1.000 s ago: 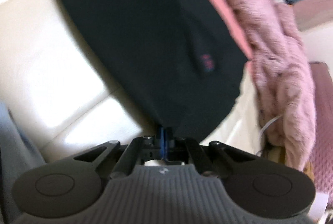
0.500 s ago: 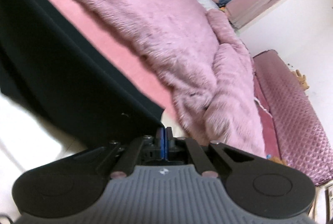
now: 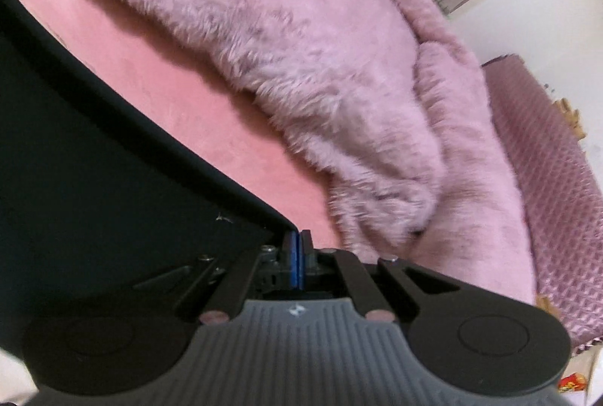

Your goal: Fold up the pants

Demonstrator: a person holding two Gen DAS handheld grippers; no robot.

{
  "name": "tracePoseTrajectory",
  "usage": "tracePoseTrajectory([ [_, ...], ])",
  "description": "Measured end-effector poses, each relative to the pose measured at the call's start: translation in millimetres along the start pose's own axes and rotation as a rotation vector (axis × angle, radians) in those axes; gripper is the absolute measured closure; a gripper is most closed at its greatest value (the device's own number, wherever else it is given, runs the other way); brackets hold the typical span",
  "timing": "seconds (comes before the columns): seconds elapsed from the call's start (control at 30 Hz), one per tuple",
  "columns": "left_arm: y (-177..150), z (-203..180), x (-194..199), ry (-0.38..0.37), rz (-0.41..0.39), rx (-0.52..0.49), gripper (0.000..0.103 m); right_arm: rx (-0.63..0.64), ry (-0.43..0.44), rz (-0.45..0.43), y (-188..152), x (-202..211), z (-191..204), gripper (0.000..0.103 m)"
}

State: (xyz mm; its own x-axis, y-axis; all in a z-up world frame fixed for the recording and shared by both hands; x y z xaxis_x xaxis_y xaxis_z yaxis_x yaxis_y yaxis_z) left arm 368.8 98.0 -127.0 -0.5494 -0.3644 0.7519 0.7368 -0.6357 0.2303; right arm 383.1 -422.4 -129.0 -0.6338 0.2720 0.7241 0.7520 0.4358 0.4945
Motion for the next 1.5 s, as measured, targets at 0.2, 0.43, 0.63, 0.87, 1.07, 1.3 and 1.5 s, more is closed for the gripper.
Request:
tracePoseTrajectory([
  [0.2, 1.0, -13.1, -33.2, -0.019, 0.015, -0.015, 0.103, 0.023, 0.017, 0.046, -6.9, -43.6, 19.4, 0.103],
  [0.43, -6.0, -19.5, -38.4, -0.006, -0.01, 0.009, 0.103, 0.03, 0.019, 0.046, -11.8, -58.9, 28.5, 0.103],
  [0.63, -17.4, 1.2, 0.5, 0.027, -0.091, 0.09, 0.103, 0.01, -0.01, -0.056, -14.7, -15.7, 16.2, 0.103],
  [0.87, -2.6, -0.1, -21.1, 0.009, -0.053, 0.088, 0.103, -0.024, -0.001, -0.066, 0.9, -12.2, 7.6, 0.103],
  [1.07, -4.2, -8.7, -43.3, 0.014, -0.024, 0.094, 0.103, -0.069, -0.01, -0.015, 0.9, -52.0, 24.6, 0.103],
  [1.3, -1.6, -18.1, -54.1, 0.039, -0.017, 0.103, 0.094, -0.142, -0.011, 0.015, -1.9, -73.1, 32.3, 0.103],
  [1.5, -9.4, -7.6, -16.8, 0.063, -0.104, 0.141, 0.062, -0.287, -0.017, -0.073, -5.0, -38.5, 8.3, 0.033],
])
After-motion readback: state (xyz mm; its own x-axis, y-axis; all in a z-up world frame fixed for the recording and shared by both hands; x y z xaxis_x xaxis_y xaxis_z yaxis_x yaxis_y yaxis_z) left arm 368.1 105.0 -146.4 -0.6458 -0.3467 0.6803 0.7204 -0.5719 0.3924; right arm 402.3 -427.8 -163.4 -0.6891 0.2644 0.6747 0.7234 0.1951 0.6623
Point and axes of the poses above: each gripper's, at about its wrist camera, not at the fingertips, and x roughly against the way its jaws point, z to its left, y to its top, the point moved 1 cm from there along -x, roughly the way its jaws point, and after that the axes turned 13 degrees about -x, right-handed, at the moved point
